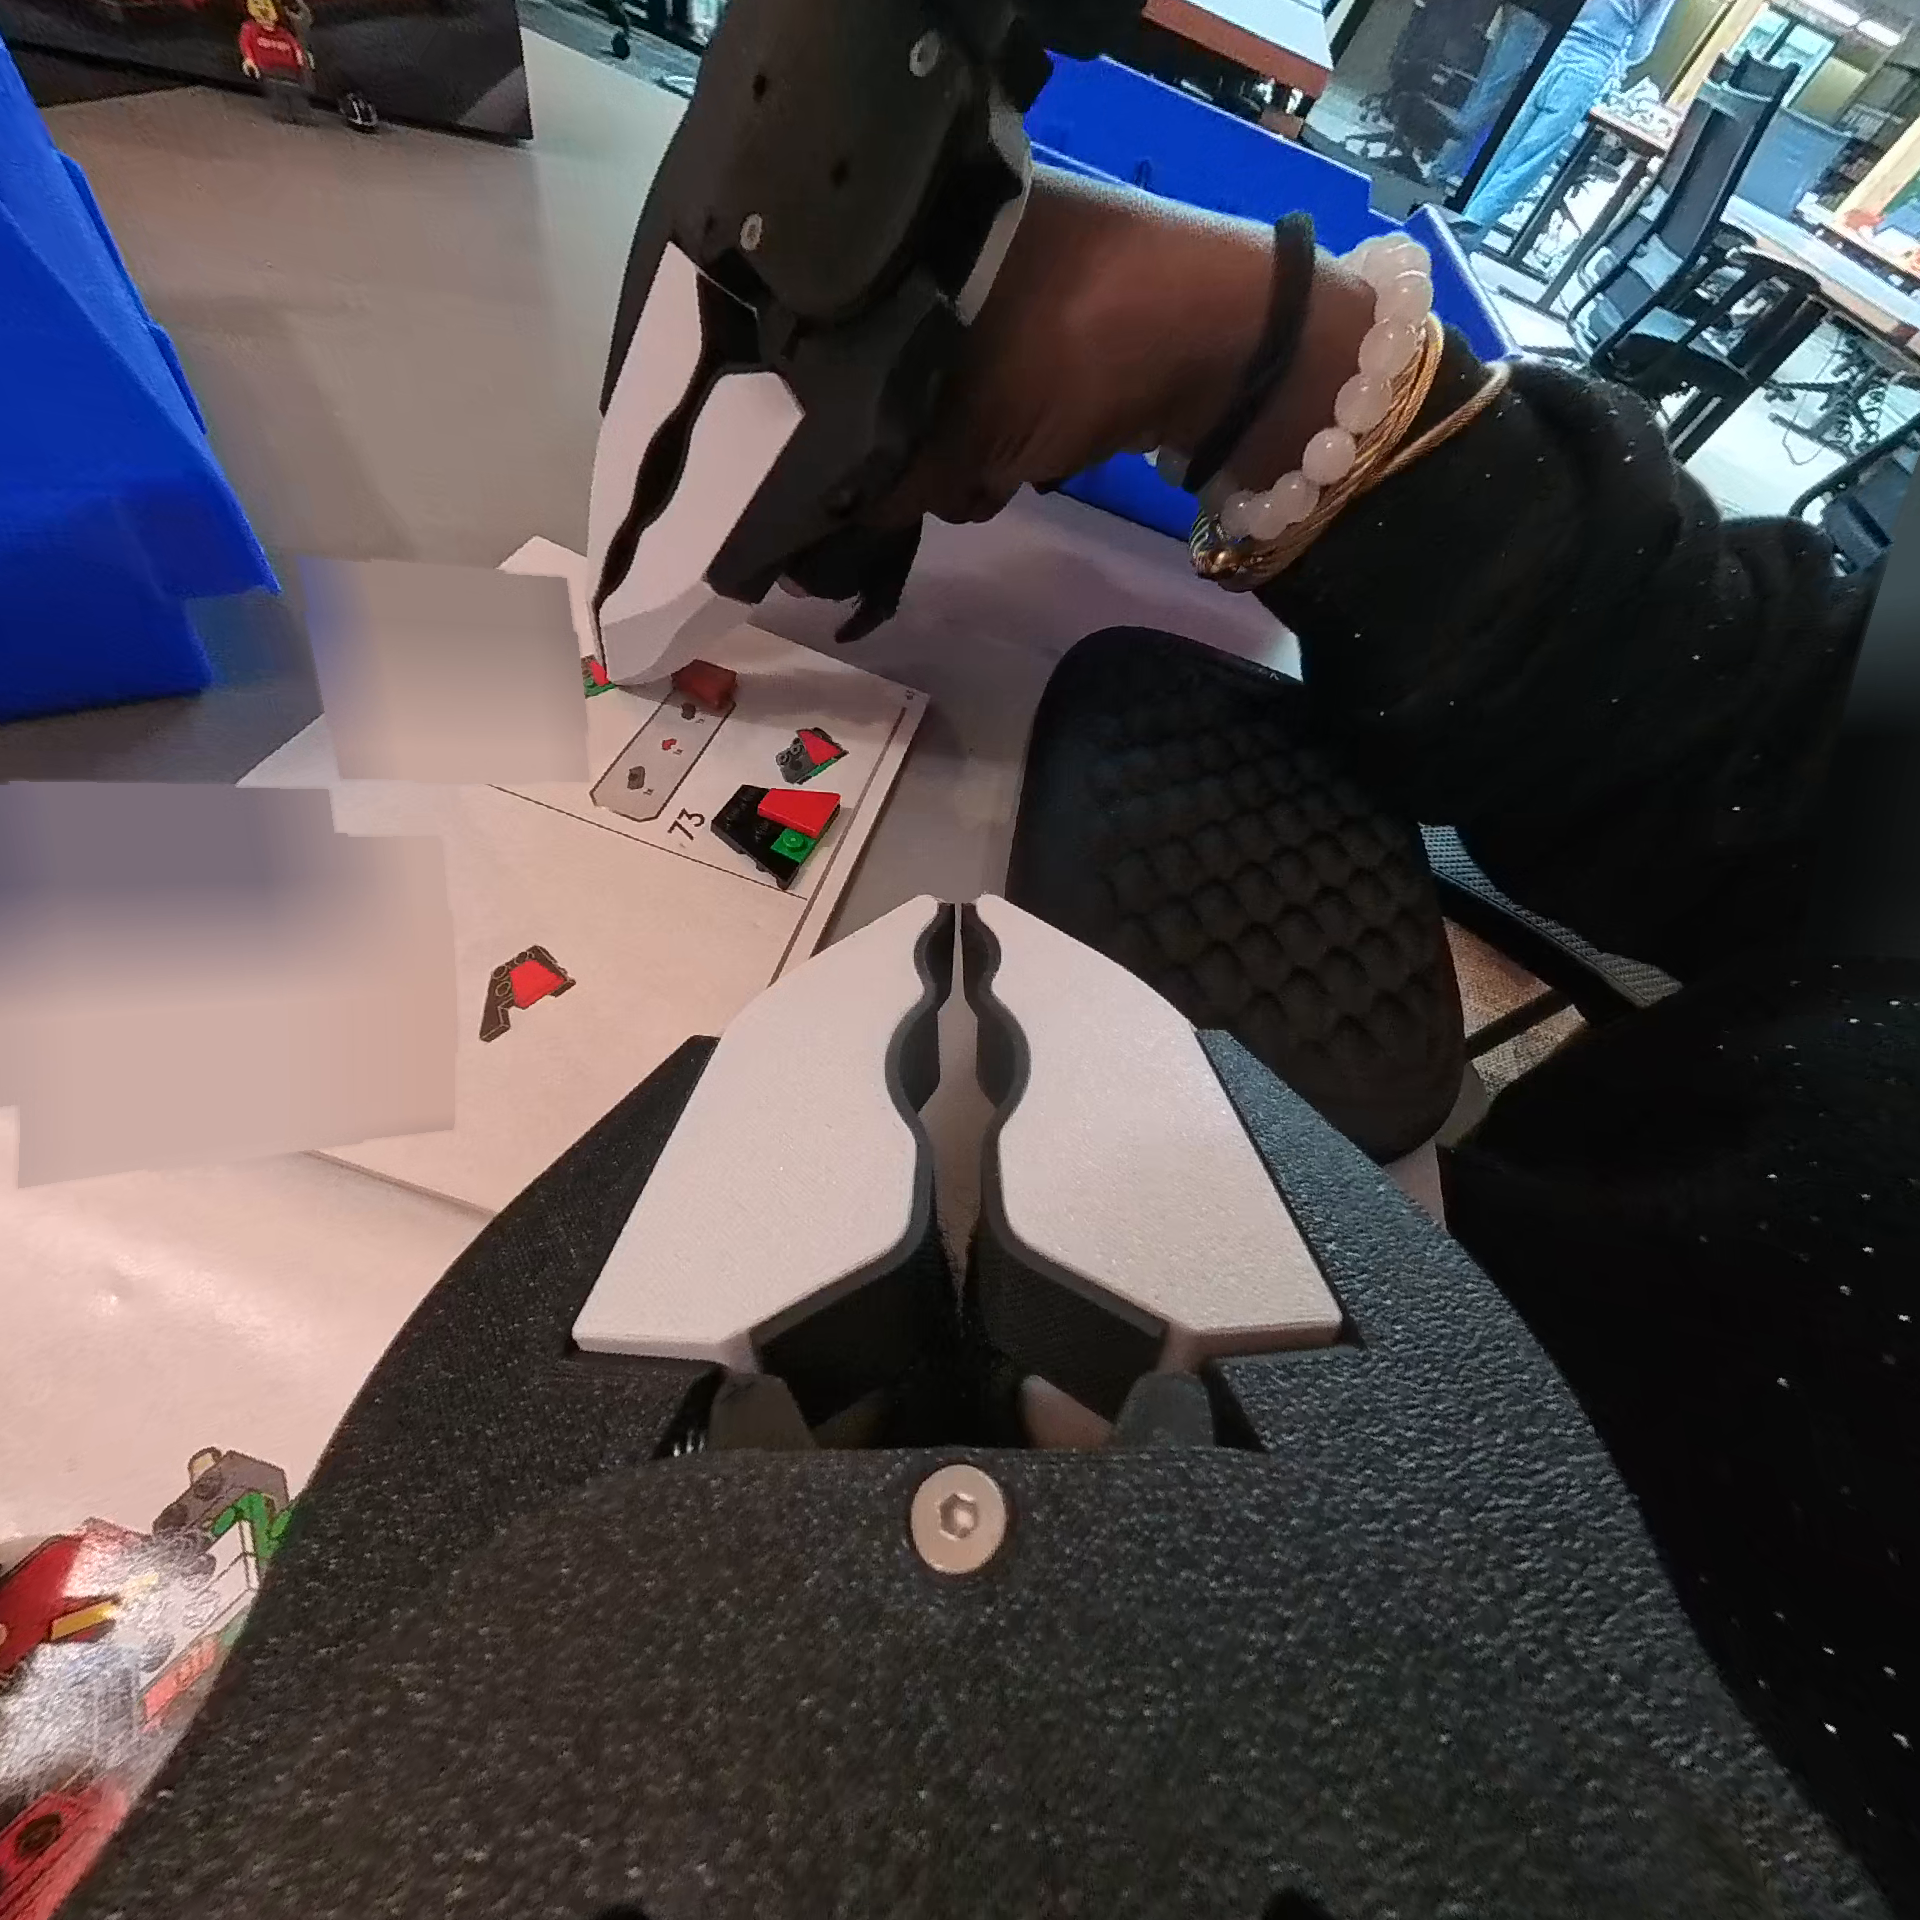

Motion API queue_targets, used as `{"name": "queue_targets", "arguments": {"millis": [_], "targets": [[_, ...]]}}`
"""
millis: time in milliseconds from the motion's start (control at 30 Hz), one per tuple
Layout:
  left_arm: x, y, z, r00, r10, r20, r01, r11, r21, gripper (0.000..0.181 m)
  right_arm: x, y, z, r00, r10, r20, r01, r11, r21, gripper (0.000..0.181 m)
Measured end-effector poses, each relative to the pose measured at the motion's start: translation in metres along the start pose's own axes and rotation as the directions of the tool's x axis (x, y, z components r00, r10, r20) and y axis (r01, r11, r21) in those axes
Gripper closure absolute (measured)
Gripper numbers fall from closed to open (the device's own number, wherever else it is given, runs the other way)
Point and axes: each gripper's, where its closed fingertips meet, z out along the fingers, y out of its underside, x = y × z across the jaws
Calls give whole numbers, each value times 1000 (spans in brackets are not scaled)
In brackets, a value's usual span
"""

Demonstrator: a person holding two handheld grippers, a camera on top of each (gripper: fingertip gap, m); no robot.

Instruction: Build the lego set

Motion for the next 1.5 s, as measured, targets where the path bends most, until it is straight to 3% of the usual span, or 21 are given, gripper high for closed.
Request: {"name": "queue_targets", "arguments": {"millis": [133,267,467,667,700,833,967,1000,1067,1200,1500], "targets": [[0,0,0,1000,2,2,-2,1000,-1,181,-4,-5,0,999,-37,-19,37,999,-8,181],[0,0,0,1000,-1,3,1,1000,4,181,-45,-38,-7,990,-121,73,112,986,120,181],[0,0,0,1000,8,7,-8,1000,0,181,-78,-52,1,969,-207,132,192,974,120,181],[-1,-1,0,1000,4,10,-4,1000,6,181,-84,-51,12,967,-206,148,191,976,108,181],[0,-1,0,1000,4,10,-4,1000,6,181,-84,-44,17,967,-211,139,205,977,60,180],[0,0,0,1000,8,12,-8,1000,-3,181,-83,-47,17,964,-253,86,248,967,67,181],[0,0,0,1000,15,16,-15,1000,1,181,-68,-54,-6,987,-144,69,126,968,217,181],[0,0,0,1000,15,16,-15,1000,5,181,-60,-52,-16,993,-97,61,78,964,254,181],[0,0,0,1000,13,15,-13,1000,5,181,-45,-38,-31,999,-18,38,7,963,271,148],[1,1,1,1000,20,15,-20,1000,-6,181,-34,0,-46,999,44,0,-42,970,241,135],[-1,1,1,1000,15,25,-15,1000,-9,180,-53,31,-36,994,96,59,-107,968,228,138]]}}
